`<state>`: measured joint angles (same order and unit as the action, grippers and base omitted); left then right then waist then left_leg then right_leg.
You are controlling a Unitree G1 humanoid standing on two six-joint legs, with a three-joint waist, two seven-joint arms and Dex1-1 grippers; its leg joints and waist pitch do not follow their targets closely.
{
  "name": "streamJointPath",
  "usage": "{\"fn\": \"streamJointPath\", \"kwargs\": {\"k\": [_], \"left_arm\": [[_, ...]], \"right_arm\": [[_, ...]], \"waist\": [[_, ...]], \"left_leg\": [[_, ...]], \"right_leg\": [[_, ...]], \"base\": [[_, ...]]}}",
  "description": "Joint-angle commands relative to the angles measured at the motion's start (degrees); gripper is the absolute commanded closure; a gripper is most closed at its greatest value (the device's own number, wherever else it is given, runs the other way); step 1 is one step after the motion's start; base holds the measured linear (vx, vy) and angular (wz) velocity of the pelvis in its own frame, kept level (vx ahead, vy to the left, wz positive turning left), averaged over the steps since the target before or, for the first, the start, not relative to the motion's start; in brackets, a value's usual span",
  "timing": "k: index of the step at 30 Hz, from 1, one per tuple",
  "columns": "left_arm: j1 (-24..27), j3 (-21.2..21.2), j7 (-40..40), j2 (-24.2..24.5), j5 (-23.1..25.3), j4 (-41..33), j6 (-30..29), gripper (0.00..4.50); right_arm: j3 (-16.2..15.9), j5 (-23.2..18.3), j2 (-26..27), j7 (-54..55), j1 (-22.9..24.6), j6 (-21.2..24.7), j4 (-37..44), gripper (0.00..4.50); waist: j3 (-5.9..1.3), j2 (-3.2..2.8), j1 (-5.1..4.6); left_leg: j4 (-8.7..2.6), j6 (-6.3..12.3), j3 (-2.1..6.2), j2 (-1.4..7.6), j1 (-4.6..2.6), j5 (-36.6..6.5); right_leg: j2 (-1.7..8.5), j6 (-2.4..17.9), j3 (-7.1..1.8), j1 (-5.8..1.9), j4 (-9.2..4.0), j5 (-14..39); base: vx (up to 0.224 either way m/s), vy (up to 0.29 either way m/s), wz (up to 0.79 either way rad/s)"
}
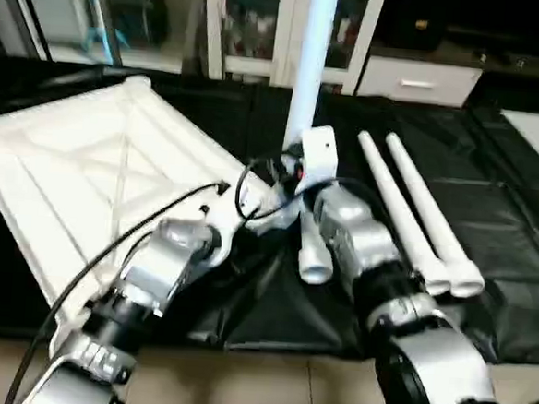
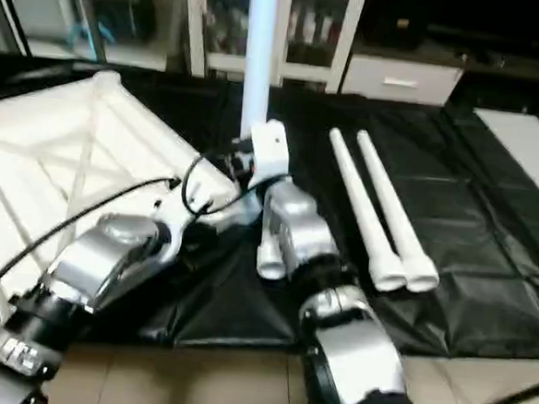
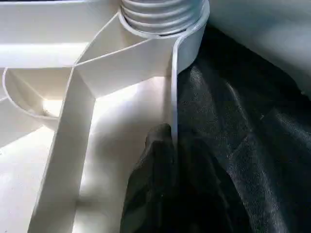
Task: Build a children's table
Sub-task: Insert table leg to table base
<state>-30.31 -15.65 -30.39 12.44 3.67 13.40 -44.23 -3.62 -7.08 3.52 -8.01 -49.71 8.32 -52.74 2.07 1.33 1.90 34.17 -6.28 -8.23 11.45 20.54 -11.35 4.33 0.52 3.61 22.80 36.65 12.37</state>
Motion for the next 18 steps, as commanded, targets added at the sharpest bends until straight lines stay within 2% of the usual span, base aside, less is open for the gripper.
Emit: {"fn": "streamJointPath", "kwargs": {"k": [1, 6, 10, 11, 12, 14, 18], "left_arm": [[-3.5, 1.3, 2.8, -0.8, 1.1, -2.4, -0.4, 4.50], [-4.6, 2.3, 6.8, -2.8, 1.8, -2.2, -3.2, 4.50], [-5.1, 3.3, 9.1, -3.9, 1.9, -1.4, -3.4, 4.50], [-5.2, 3.4, 9.2, -4.0, 1.9, -1.3, -3.4, 4.50], [-5.3, 3.5, 9.3, -4.1, 1.8, -1.2, -3.4, 4.50], [-5.6, 3.6, 9.5, -4.3, 1.7, -0.9, -3.5, 4.50], [-6.0, 3.7, 10.2, -4.5, 1.6, -0.8, -4.4, 4.50]], "right_arm": [[0.4, 0.3, 0.8, 2.1, 2.8, 3.2, -8.6, 2.67], [2.3, 1.1, 2.3, 6.5, 0.3, 0.0, -13.3, 2.67], [2.8, 1.4, 3.4, 7.8, -0.3, -1.4, -14.2, 2.67], [2.8, 1.3, 3.5, 7.9, -0.4, -1.6, -14.3, 2.67], [2.9, 1.3, 3.5, 8.0, -0.5, -1.8, -14.4, 2.67], [3.4, 1.3, 3.6, 8.5, -0.8, -2.4, -15.0, 2.67], [4.3, 1.4, 3.8, 9.0, -1.6, -3.5, -16.4, 2.67]], "waist": [[-2.26, -0.91, -0.24], [-2.55, -0.90, -0.15], [-2.90, -0.94, -0.03], [-2.98, -0.93, -0.01], [-3.00, -1.16, 0.10], [-2.92, -1.08, 0.10], [-2.64, -1.12, 0.06]], "left_leg": [[-5.25, -2.04, -0.01, 1.16, -0.05, -20.0], [-5.16, -2.19, -0.32, 1.15, 0.11, -16.7], [-4.88, -1.38, -0.60, 1.22, 0.39, -10.1], [-4.76, -1.21, -0.69, 1.18, 0.34, -9.4], [-4.69, -0.98, -0.76, 1.15, 0.23, -8.4], [-4.72, -0.74, -0.85, 1.15, 0.17, -8.7], [-4.99, -1.16, -0.93, 1.24, -0.03, -12.8]], "right_leg": [[3.14, 7.6, -2.63, -1.62, -5.97, 17.4], [3.06, 9.0, -2.57, -1.93, -5.41, 11.1], [2.89, 10.4, -2.42, -2.54, -4.67, 1.6], [2.94, 10.6, -2.42, -2.59, -4.61, 0.5], [2.92, 11.0, -2.40, -2.62, -4.51, -1.1], [2.90, 11.3, -2.39, -2.68, -4.53, -1.5], [3.03, 10.6, -2.48, -2.41, -5.16, 4.7]], "base": [[0.000, 0.000, 0.00], [0.000, 0.000, 0.00], [0.000, 0.000, 0.00], [0.000, 0.000, 0.00], [0.000, 0.000, 0.00], [0.000, 0.000, 0.00], [0.000, 0.000, 0.00]]}}
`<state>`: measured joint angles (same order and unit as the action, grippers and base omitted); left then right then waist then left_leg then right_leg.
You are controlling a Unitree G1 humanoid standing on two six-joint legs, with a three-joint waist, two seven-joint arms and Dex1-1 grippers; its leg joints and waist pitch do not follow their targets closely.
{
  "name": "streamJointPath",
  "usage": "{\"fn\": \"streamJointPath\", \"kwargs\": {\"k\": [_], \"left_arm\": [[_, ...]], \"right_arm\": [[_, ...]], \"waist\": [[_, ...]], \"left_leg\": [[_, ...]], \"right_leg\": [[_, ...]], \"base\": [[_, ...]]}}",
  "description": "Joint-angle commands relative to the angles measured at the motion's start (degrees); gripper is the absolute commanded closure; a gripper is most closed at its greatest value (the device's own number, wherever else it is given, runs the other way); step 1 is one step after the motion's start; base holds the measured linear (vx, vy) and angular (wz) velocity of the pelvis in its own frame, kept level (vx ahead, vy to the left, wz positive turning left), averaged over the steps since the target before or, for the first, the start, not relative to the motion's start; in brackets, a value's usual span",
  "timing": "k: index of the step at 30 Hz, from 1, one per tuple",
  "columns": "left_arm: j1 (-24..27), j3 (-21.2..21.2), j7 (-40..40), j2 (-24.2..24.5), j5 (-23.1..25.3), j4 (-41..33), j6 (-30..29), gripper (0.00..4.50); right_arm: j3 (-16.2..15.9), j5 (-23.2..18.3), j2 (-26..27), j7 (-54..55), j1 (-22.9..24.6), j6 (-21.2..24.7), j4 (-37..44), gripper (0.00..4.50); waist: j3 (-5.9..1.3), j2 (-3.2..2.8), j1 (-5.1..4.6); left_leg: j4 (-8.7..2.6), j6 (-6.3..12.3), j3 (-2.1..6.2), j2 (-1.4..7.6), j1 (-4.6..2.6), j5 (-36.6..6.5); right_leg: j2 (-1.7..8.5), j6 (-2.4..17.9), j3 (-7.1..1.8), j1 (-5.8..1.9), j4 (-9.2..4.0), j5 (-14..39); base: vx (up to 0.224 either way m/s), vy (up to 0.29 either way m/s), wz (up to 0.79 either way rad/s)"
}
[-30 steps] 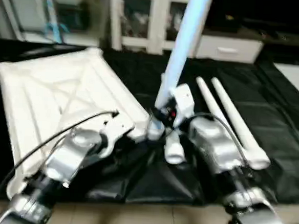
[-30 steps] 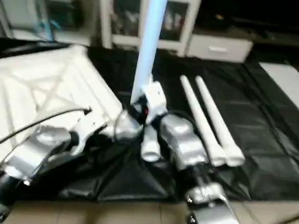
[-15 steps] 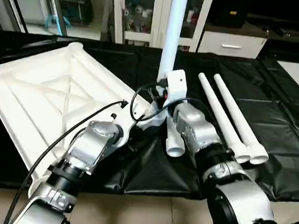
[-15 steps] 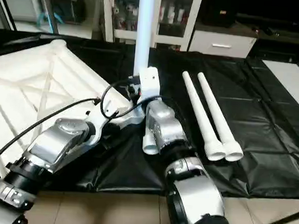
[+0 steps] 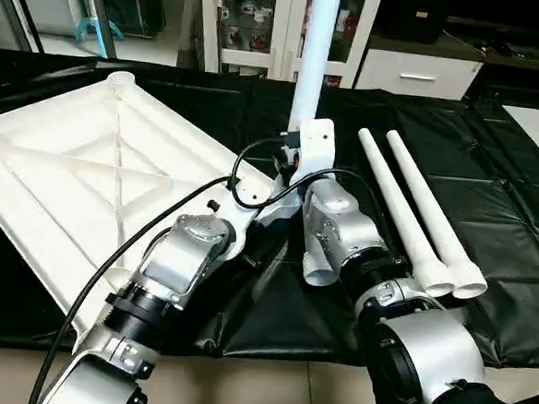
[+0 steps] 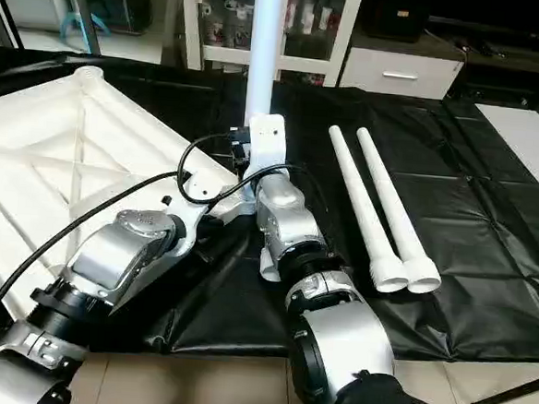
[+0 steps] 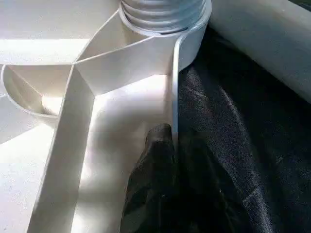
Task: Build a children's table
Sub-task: Insert table leg to table base
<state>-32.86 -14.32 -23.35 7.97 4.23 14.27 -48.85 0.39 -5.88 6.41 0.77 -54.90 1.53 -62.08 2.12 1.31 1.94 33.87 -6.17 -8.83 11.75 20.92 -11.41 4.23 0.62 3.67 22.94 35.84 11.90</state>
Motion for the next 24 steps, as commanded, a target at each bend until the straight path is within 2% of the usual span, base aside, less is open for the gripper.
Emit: {"fn": "streamJointPath", "kwargs": {"k": [1, 16, 17, 19, 21, 22, 23, 24], "left_arm": [[-3.5, 2.4, 3.3, -0.2, 0.9, -1.7, 0.2, 4.50], [-2.7, 1.8, 1.1, 0.7, -0.4, -2.1, 2.8, 4.50], [-1.7, 0.7, -2.1, 1.9, -1.4, -3.5, 4.5, 4.50], [-0.6, -0.9, -5.3, 3.6, -1.8, -4.8, 6.1, 4.50], [1.7, -3.3, -11.5, 8.1, -2.6, -7.6, 6.7, 4.50], [2.4, -3.8, -13.3, 9.6, -2.9, -8.2, 7.5, 4.50], [2.5, -3.9, -13.8, 9.9, -2.9, -8.4, 7.7, 4.50], [3.5, -3.7, -16.5, 12.6, -3.7, -9.4, 8.0, 4.50]], "right_arm": [[0.6, 0.3, 1.0, 0.3, 3.5, 3.1, -7.3, 2.67], [2.1, 0.4, 1.7, -2.0, 2.9, 0.6, -8.4, 2.67], [1.8, 0.3, 1.6, -6.0, 2.5, -0.7, -7.4, 2.67], [1.5, 0.2, 1.3, -9.3, 2.3, -1.2, -6.7, 2.67], [0.6, -0.4, -0.3, -16.9, 2.6, -0.1, -4.7, 2.67], [0.0, -0.4, -1.0, -19.2, 2.9, 0.4, -3.8, 2.67], [-0.1, -0.4, -1.2, -19.7, 3.0, 0.5, -3.6, 2.67], [-0.7, -0.9, -2.8, -24.4, 4.0, 1.8, -1.5, 2.67]], "waist": [[-2.70, -1.15, 0.01], [-2.73, -1.19, -0.10], [-2.77, -1.15, -0.07], [-2.84, -1.14, -0.23], [-3.01, -1.22, -0.21], [-2.98, -1.34, -0.48], [-2.99, -1.36, -0.40], [-3.00, -1.40, -0.43]], "left_leg": [[-4.71, -1.41, -0.30, 0.98, -0.42, -13.1], [-4.69, -1.18, -0.31, 0.98, -0.30, -12.3], [-4.67, -1.09, -0.33, 0.97, -0.31, -12.2], [-4.68, -0.54, -0.21, 0.99, 0.16, -11.3], [-4.55, 0.02, -0.20, 1.07, 0.08, -10.1], [-4.48, 0.71, -0.27, 1.06, 0.33, -8.8], [-4.41, 1.09, -0.35, 1.10, 0.09, -8.2], [-4.28, 1.72, -0.48, 1.17, -0.06, -6.8]], "right_leg": [[3.14, 10.3, -2.57, -2.51, -4.36, 5.8], [3.09, 10.7, -2.54, -2.53, -4.21, 4.1], [3.11, 10.8, -2.53, -2.57, -4.20, 3.9], [3.22, 11.1, -2.51, -2.94, -4.02, 3.2], [3.28, 11.6, -2.42, -3.09, -3.82, 1.8], [3.26, 12.3, -2.48, -3.26, -3.71, 0.0], [3.24, 12.6, -2.51, -3.15, -3.74, -1.0], [3.14, 13.6, -2.53, -3.12, -3.56, -3.0]], "base": [[0.000, 0.000, 0.00], [0.000, 0.000, 0.00], [0.000, 0.000, 0.00], [0.000, 0.000, 0.00], [0.000, 0.000, 0.00], [0.000, 0.000, 0.00], [0.000, 0.000, 0.00], [0.000, 0.000, 0.00]]}}
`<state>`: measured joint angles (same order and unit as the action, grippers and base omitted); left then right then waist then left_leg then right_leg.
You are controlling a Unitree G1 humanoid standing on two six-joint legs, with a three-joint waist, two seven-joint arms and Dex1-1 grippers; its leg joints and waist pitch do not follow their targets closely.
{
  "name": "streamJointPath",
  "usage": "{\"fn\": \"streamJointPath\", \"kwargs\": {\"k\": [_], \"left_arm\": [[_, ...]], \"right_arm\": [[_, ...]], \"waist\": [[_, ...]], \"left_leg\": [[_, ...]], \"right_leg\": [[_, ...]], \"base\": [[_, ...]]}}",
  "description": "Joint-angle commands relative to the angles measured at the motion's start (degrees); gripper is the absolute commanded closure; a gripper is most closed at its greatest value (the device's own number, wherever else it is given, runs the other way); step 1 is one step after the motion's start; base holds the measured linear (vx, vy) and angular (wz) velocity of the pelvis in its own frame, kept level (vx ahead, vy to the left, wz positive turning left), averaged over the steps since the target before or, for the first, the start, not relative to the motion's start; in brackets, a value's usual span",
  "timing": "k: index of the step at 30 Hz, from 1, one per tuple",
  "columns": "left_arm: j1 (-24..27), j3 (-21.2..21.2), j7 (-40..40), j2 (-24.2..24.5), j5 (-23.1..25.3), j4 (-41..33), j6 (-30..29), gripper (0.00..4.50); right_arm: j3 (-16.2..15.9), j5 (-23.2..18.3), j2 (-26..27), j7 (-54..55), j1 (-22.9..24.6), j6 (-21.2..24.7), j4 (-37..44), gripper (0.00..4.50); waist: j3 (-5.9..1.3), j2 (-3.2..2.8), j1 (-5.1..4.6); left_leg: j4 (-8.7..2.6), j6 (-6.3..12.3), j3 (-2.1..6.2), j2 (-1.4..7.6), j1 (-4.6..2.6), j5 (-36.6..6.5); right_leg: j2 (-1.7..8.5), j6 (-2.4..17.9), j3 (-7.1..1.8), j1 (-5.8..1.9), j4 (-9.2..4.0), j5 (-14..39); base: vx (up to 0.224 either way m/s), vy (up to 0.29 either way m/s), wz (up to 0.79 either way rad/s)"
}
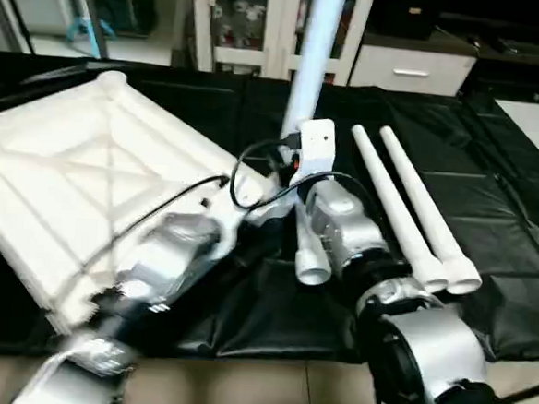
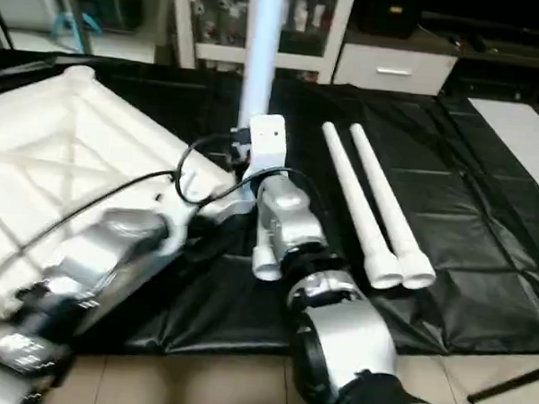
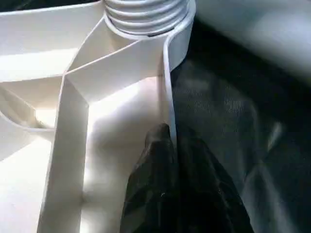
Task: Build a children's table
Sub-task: Insert table leg to table base
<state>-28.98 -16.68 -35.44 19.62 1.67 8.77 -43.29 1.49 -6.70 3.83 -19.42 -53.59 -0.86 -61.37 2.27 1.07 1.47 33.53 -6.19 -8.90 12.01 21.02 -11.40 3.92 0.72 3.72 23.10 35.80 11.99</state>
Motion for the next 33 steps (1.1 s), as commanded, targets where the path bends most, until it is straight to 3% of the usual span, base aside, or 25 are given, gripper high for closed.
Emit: {"fn": "streamJointPath", "kwargs": {"k": [1, 4, 8, 9, 10, 11, 13, 19, 33], "left_arm": [[0.0, -1.3, -5.8, 2.2, -1.4, -4.1, 3.3, 4.50], [1.2, -0.5, -9.6, 6.3, -2.1, -4.5, 5.9, 4.50], [3.2, 0.4, -16.0, 11.0, -3.9, -5.5, 12.1, 4.50], [3.6, 0.5, -17.5, 12.3, -4.3, -5.6, 13.8, 4.50], [3.9, 0.5, -18.5, 13.2, -4.5, -5.6, 15.0, 4.50], [4.1, 0.7, -19.2, 13.9, -4.7, -5.4, 15.8, 4.50], [4.1, 1.5, -21.1, 14.5, -5.8, -4.6, 17.3, 4.50], [4.0, 1.1, -25.2, 16.2, -7.0, -2.9, 19.9, 4.50], [2.8, 0.3, -27.2, 15.5, -6.6, -1.0, 22.1, 4.50]], "right_arm": [[-2.3, -0.2, -1.0, -6.3, 3.3, 4.7, -1.1, 2.67], [-4.0, -0.3, -3.7, -13.6, 5.6, 6.6, 2.8, 2.67], [-7.0, 0.3, -7.5, -22.8, 9.3, 8.1, 8.3, 2.67], [-7.8, 0.4, -8.6, -25.4, 10.6, 8.4, 10.2, 2.67], [-8.4, 0.2, -9.5, -27.7, 11.8, 9.1, 12.2, 2.68], [-8.8, -0.2, -10.3, -29.6, 12.9, 9.7, 14.0, 2.68], [-9.1, -1.6, -12.2, -33.3, 15.6, 11.5, 18.0, 2.68], [-9.5, -3.2, -13.9, -37.3, 18.8, 12.9, 22.1, 2.68], [-14.2, 0.2, -15.6, -37.8, 20.9, 14.8, 24.1, 2.68]], "waist": [[-3.17, -1.28, 0.20], [-3.21, -1.45, 0.52], [-3.18, -1.42, 0.61], [-3.07, -1.05, 0.76], [-3.06, -1.26, 0.90], [-2.95, -1.04, 1.05], [-3.06, -0.66, 1.42], [-3.06, -0.53, 1.97], [-3.20, -0.40, 1.97]], "left_leg": [[-3.83, 2.11, -0.46, 0.90, -0.13, -5.5], [-3.77, 2.14, -0.54, 1.04, -0.57, -4.7], [-3.86, 2.30, -0.51, 1.12, -0.63, -5.8], [-3.90, 2.46, -0.61, 1.12, -0.79, -6.6], [-4.01, 2.14, -0.64, 1.23, -0.87, -7.1], [-4.03, 2.13, -0.63, 1.21, -0.88, -7.2], [-4.01, 2.06, -0.73, 1.26, -1.01, -6.3], [-4.03, 1.70, -0.85, 1.11, -1.03, -6.4], [-3.88, 1.35, -0.98, 1.06, -1.05, -6.0]], "right_leg": [[3.44, 14.3, -2.59, -3.38, -3.29, -4.4], [3.32, 15.3, -2.56, -3.34, -3.19, -5.7], [3.33, 15.5, -2.56, -3.41, -3.16, -5.4], [3.25, 15.4, -2.56, -3.32, -3.40, -4.3], [3.38, 15.4, -2.66, -3.22, -3.28, -3.1], [3.29, 15.1, -2.64, -3.23, -3.45, -2.5], [3.27, 14.6, -2.73, -3.17, -3.31, -2.6], [3.43, 14.1, -2.71, -3.09, -3.32, -1.6], [3.45, 14.1, -2.69, -3.13, -3.14, -1.7]], "base": [[0.000, 0.000, 0.00], [0.000, 0.000, 0.00], [0.000, 0.000, 0.00], [0.000, 0.000, 0.00], [0.000, 0.000, 0.00], [0.000, 0.000, 0.00], [0.000, 0.000, 0.00], [0.000, 0.000, 0.00], [0.000, 0.000, 0.00]]}}
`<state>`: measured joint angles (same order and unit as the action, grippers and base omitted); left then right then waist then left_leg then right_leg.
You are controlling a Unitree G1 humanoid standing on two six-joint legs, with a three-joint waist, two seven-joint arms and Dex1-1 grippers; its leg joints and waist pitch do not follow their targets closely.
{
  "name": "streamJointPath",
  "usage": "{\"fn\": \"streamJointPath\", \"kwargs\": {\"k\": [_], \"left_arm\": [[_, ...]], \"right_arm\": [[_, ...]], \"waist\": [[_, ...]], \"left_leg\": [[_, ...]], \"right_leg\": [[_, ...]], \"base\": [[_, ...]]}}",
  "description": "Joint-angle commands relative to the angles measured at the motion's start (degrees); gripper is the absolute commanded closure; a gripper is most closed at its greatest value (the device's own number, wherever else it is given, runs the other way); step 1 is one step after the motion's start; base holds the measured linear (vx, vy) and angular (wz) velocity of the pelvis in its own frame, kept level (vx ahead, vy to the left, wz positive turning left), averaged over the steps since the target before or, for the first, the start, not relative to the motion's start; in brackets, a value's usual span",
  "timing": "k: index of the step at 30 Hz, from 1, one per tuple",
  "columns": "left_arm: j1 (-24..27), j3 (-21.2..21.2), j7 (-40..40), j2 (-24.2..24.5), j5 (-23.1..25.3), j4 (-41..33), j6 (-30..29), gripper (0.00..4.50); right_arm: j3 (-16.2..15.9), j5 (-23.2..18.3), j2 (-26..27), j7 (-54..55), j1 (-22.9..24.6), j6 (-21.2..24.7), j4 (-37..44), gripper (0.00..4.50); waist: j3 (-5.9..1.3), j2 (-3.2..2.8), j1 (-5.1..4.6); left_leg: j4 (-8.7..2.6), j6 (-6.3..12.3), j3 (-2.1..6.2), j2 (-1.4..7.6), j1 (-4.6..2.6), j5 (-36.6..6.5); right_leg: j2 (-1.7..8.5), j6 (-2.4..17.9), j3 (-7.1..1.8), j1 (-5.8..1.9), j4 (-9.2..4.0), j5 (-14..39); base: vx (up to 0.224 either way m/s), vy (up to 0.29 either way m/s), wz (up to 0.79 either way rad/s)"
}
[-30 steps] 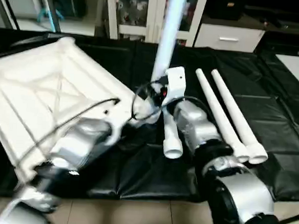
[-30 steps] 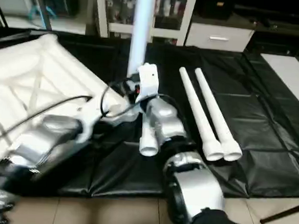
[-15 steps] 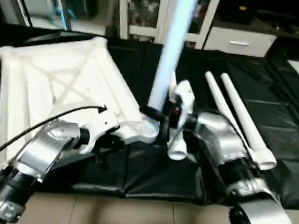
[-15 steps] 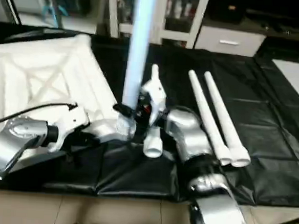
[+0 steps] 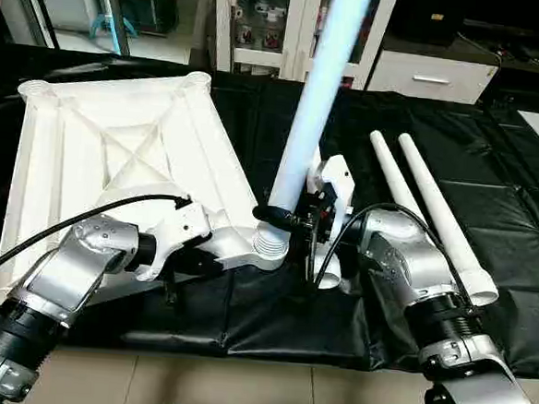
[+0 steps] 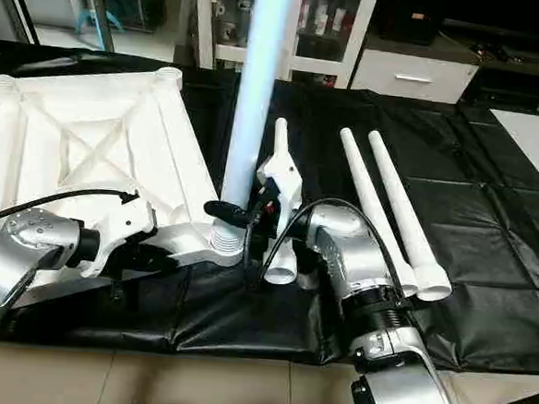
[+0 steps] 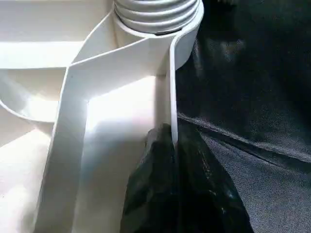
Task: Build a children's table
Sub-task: Insert table leg to table base
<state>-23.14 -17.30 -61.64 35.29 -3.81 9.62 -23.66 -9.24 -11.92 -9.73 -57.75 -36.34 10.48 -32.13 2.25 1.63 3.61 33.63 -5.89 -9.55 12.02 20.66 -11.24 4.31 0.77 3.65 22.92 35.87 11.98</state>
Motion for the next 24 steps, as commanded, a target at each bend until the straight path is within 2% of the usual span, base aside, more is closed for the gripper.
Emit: {"fn": "streamJointPath", "kwargs": {"k": [1, 4, 14, 17, 24], "left_arm": [[-2.9, 1.0, -1.1, -0.2, -1.1, -1.9, 2.5, 4.50], [-2.4, 1.0, -1.1, -0.1, -1.1, -2.4, 2.4, 4.50], [-2.0, 0.9, -1.1, -0.1, -0.8, -2.8, 2.5, 4.50], [-2.1, 0.8, -0.9, -0.4, -0.7, -2.7, 2.6, 4.50], [-2.0, 0.6, -0.3, -0.9, -0.4, -2.6, 2.8, 4.50]], "right_arm": [[-3.6, 5.5, -2.0, 0.9, 3.6, 3.6, -5.5, 2.68], [-4.1, 5.8, -1.9, 1.6, 3.7, 3.8, -6.6, 2.68], [-5.1, 6.5, -1.7, 2.0, 3.8, 3.6, -8.7, 2.68], [-5.2, 6.5, -1.6, 2.0, 3.5, 3.9, -9.5, 2.68], [-4.9, 7.2, -0.5, 4.7, 1.8, 3.1, -13.4, 2.68]], "waist": [[-3.06, -0.47, -0.27], [-3.06, -0.79, -0.18], [-3.22, -0.54, -0.17], [-3.19, -0.67, -0.18], [-2.85, -0.80, -0.33]], "left_leg": [[-4.10, 1.00, -0.35, 1.08, -0.63, -6.8], [-4.21, 0.42, -0.28, 1.18, -0.83, -7.9], [-4.10, 0.46, -0.28, 1.09, -0.79, -7.5], [-4.17, 0.28, -0.25, 1.14, -0.90, -8.2], [-4.72, -1.58, 0.01, 1.27, -1.27, -14.6]], "right_leg": [[3.06, 13.9, -2.62, -2.99, -3.32, -0.6], [3.19, 13.4, -2.69, -2.90, -3.46, 1.5], [3.11, 13.5, -2.69, -3.00, -3.29, 0.1], [3.12, 13.4, -2.66, -2.91, -3.36, 0.8], [3.20, 12.3, -2.72, -2.64, -4.11, 8.1]], "base": [[0.000, 0.000, 0.00], [0.000, 0.000, 0.00], [0.000, 0.000, 0.00], [0.000, 0.000, 0.00], [0.000, 0.000, 0.00]]}}
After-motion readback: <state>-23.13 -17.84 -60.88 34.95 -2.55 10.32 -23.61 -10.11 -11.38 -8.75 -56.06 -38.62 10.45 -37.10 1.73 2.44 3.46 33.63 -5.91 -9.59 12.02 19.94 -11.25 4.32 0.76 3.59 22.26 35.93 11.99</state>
